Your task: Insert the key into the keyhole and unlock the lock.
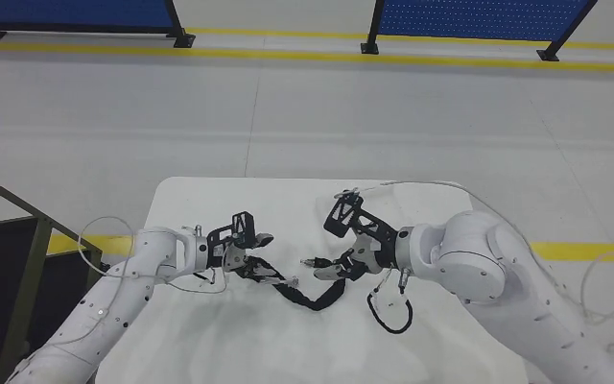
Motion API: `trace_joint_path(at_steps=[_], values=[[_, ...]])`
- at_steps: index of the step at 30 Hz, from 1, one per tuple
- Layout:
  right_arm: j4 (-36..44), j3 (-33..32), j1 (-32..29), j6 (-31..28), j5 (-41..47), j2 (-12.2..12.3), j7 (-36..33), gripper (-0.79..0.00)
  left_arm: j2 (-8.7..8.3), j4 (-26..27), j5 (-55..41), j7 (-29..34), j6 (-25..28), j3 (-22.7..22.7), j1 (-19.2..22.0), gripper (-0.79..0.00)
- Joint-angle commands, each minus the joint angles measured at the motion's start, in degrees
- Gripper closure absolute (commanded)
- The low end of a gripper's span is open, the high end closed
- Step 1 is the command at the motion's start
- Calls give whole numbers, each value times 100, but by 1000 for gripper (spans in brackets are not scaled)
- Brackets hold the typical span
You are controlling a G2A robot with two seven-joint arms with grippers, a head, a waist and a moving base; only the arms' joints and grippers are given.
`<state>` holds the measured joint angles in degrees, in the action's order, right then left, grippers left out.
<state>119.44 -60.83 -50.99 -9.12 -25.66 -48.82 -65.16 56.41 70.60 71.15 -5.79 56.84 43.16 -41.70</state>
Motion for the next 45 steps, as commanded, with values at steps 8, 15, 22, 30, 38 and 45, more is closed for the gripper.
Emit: trace_joint_path(at_steps=[8,15,22,30,38,45], values=[[-875,129,364,-1393,217,-98,904,-785,-233,211,111,21,117,318,491,-785],[-1814,213,1155,-1987,398,-209,1082,-785,-488,115,-216,-124,117,-105,1401,-785],[-2132,177,1956,-1991,765,-275,770,-785,-724,35,-1824,25,117,-1367,2642,-785],[-2141,154,2569,-1433,939,-306,235,-785,-876,185,-4521,2026,117,-2660,4486,-785],[-2467,338,2978,-1208,998,-392,327,-785,-764,-72,-5775,3108,117,-3193,5315,-785],[-2467,338,2978,-1207,997,-392,327,-785,-764,-72,-5775,3108,117,-3193,5315,-784]])
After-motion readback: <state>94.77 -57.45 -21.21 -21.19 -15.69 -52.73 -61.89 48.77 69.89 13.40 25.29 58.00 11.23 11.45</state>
